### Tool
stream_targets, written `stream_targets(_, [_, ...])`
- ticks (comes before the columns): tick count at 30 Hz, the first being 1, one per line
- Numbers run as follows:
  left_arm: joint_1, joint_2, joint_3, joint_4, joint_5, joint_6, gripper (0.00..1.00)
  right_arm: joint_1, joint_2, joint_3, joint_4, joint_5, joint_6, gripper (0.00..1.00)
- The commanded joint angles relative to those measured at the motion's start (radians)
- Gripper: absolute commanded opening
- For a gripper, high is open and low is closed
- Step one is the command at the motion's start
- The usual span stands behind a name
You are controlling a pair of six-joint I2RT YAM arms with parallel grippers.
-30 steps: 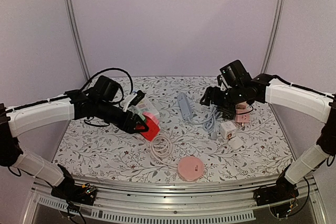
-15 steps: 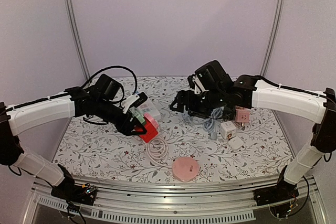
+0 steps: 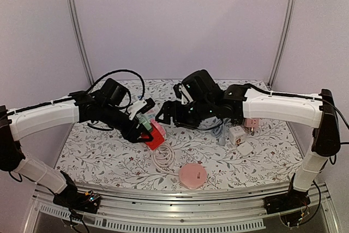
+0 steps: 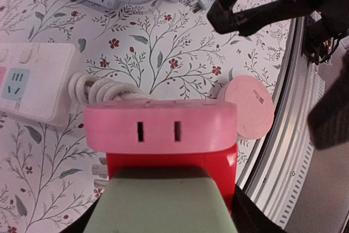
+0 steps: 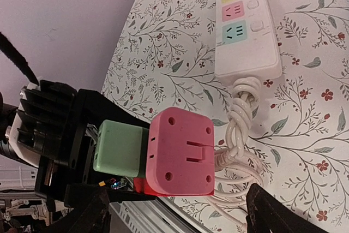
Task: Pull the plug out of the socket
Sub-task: Remove the plug from the socket.
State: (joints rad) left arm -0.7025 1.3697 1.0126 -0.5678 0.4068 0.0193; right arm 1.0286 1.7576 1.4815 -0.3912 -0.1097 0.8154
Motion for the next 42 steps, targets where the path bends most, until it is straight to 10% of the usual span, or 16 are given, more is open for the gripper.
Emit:
stream_targets(1, [-0.014, -0.012, 0.033, 0.065, 0.006, 0.031, 0.25, 0.025, 0.05, 0.048, 0.014, -0.001, 0.006, 0.85])
stream_targets(42, [-0.018, -0.022, 0.03, 0.06, 0.006, 0.04, 0.25, 0.019, 0.046, 0.043, -0.149, 0.262, 0.062, 0.78])
